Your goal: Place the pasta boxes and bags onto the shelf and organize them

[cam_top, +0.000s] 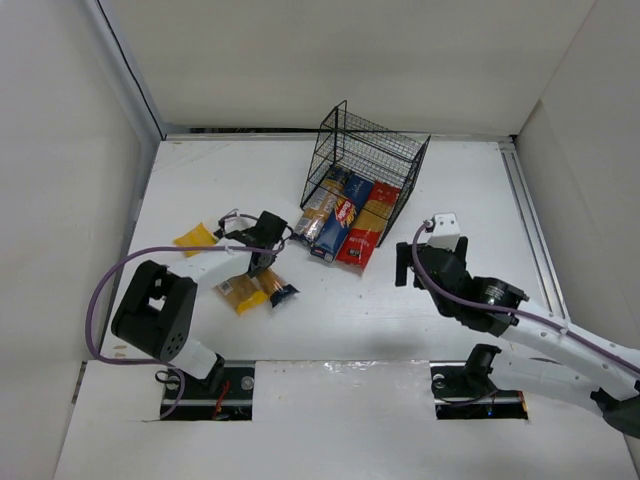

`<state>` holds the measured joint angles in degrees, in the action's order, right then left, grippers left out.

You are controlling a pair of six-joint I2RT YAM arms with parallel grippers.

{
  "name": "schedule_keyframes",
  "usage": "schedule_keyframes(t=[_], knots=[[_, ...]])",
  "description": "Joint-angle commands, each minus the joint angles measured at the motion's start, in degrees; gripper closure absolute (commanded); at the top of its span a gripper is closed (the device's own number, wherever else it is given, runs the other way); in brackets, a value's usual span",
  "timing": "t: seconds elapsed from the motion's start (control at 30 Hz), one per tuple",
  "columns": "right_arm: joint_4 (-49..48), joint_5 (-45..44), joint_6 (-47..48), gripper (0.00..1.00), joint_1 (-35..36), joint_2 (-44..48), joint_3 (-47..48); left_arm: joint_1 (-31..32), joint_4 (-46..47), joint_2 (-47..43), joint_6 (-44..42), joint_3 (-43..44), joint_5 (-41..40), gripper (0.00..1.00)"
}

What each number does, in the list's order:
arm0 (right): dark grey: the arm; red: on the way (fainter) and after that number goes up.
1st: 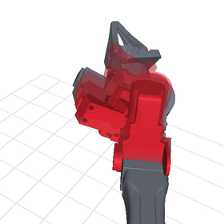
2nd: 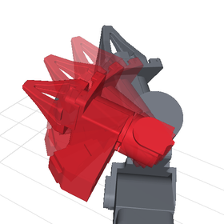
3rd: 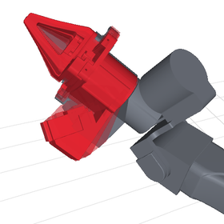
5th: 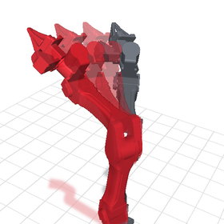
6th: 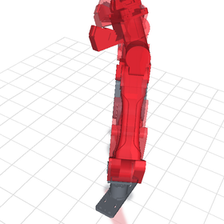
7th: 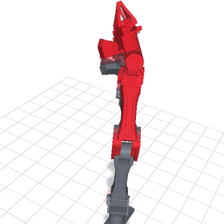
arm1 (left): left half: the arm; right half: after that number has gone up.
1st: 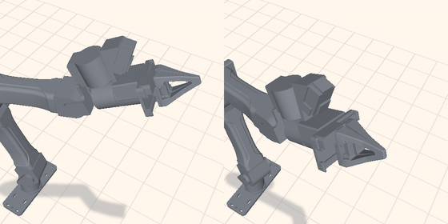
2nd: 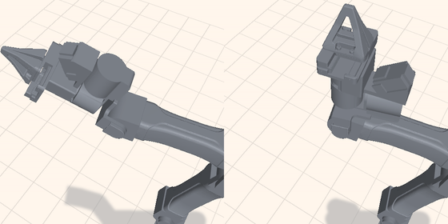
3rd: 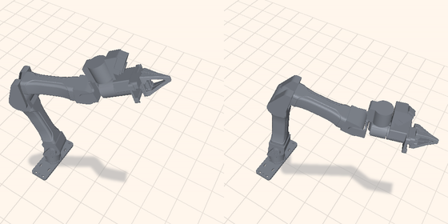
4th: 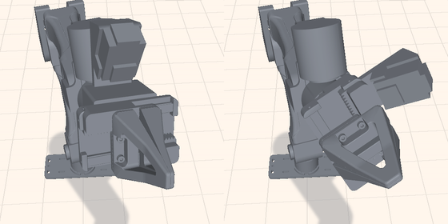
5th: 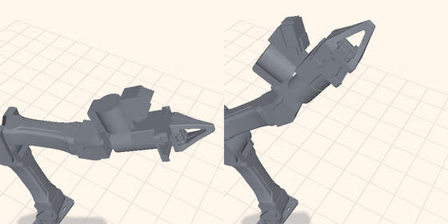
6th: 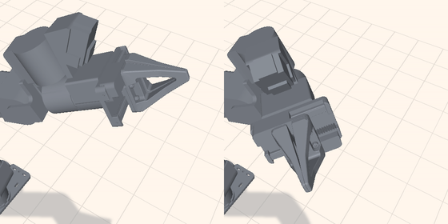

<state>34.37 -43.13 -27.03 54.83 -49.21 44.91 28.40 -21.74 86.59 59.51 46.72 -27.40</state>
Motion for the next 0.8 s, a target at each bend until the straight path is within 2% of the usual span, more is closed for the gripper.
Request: schedule_keyframes(t=[0.0, 0.13, 0.2, 0.3, 0.4, 0.5, 0.6, 0.77], knots=[[2.0, -3.2, -2.0, 0.0, 0.0, 3.1, -0.3, 1.7, 1.3, 0.7, -1.3, -1.9, 3.2, 1.0], [3.2, -3.8, -2.0, 0.0, 0.0, 5.5, -0.3, 6.7, -3.0, -6.9, -3.1, 1.2, -5.0, 1.0], [3.9, -4.5, -2.0, 0.0, 0.0, 6.2, -0.3, 8.4, -1.2, -12.4, -8.2, 1.7, -5.6, 1.0], [4.9, -5.0, -2.0, 0.0, 0.0, 6.8, -0.8, 10.4, 7.5, -18.9, -20.1, 2.2, -0.7, 1.0], [4.9, -5.8, -2.0, 0.0, 0.0, 6.8, -1.3, 10.4, 13.8, -21.5, -27.3, 2.2, 6.6, 1.0], [6.0, -6.9, -2.0, 0.0, 0.0, 7.4, -1.3, 10.4, 16.0, -18.8, -35.1, 4.6, 11.2, 1.0], [7.0, -8.1, -2.0, 0.0, 0.0, 7.4, -0.8, 11.0, 15.5, -14.4, -37.2, 9.2, 14.1, 1.0], [10.4, -10.0, -2.0, 0.0, -0.5, 9.2, 0.9, 14.2, 14.0, -5.0, -41.0, 16.2, 14.1, 1.0]])
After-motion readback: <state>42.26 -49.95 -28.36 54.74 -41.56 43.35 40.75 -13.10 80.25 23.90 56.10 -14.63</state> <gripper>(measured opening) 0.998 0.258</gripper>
